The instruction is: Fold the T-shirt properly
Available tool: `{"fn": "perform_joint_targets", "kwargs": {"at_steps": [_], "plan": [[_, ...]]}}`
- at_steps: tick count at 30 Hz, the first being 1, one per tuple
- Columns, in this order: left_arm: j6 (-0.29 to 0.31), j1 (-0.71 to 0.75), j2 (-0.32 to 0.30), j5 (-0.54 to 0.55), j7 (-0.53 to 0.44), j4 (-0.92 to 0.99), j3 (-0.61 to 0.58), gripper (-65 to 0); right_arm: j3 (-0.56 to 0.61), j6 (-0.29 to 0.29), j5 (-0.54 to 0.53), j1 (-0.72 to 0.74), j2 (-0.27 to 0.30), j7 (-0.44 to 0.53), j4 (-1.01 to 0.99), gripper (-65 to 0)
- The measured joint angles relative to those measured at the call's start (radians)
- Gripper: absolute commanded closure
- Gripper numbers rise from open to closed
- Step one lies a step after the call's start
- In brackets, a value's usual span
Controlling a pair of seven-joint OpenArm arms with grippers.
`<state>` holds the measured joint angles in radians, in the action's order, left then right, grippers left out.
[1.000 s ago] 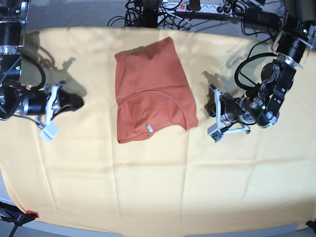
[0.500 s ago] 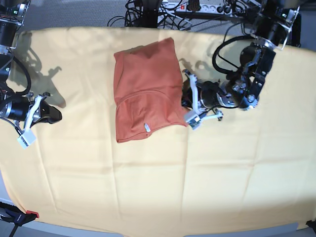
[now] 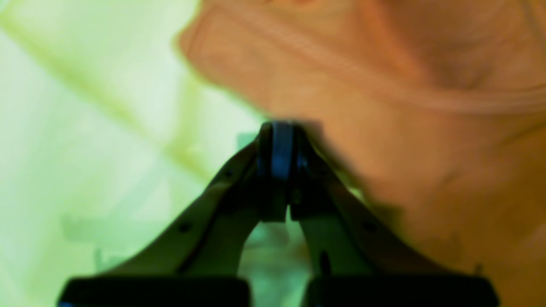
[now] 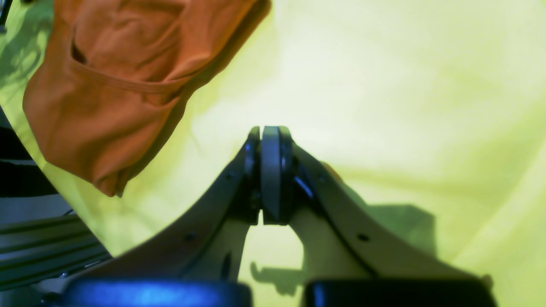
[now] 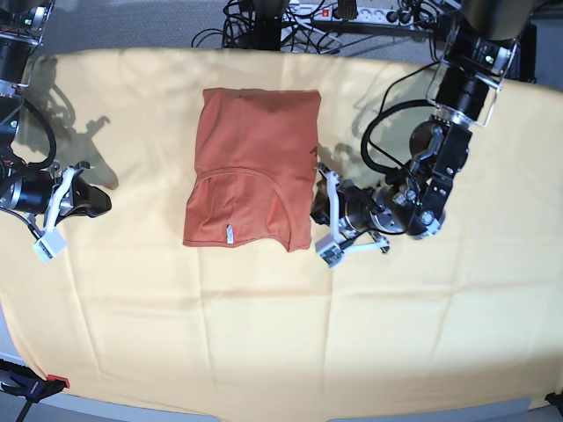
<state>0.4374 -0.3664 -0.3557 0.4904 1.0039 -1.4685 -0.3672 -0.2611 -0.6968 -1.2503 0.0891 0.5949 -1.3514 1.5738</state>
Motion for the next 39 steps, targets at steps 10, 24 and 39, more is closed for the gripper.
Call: {"fn": "perform_joint_targets", "kwargs": {"at_steps": [10, 24, 39], "plan": [[0.147, -0.018, -0.185, 0.472, 0.184, -0.074, 0.025, 0.0, -0.090, 0.000, -0.205, 0.002, 0.000, -0.064, 0.000, 0.0], [0.202, 0.211, -0.234, 0.782, 0.325, -0.227, 0.450, 0.0, -0.344, 0.000, -0.200, -0.258, -0.006, -0.066, 0.067, 0.0], [0.147, 0.746, -0.229, 0.788, 0.370, -0.591, 0.907, 0.0, -0.631, -0.001, -0.214, -0.704, -0.068, -0.063, 0.404, 0.0]]}}
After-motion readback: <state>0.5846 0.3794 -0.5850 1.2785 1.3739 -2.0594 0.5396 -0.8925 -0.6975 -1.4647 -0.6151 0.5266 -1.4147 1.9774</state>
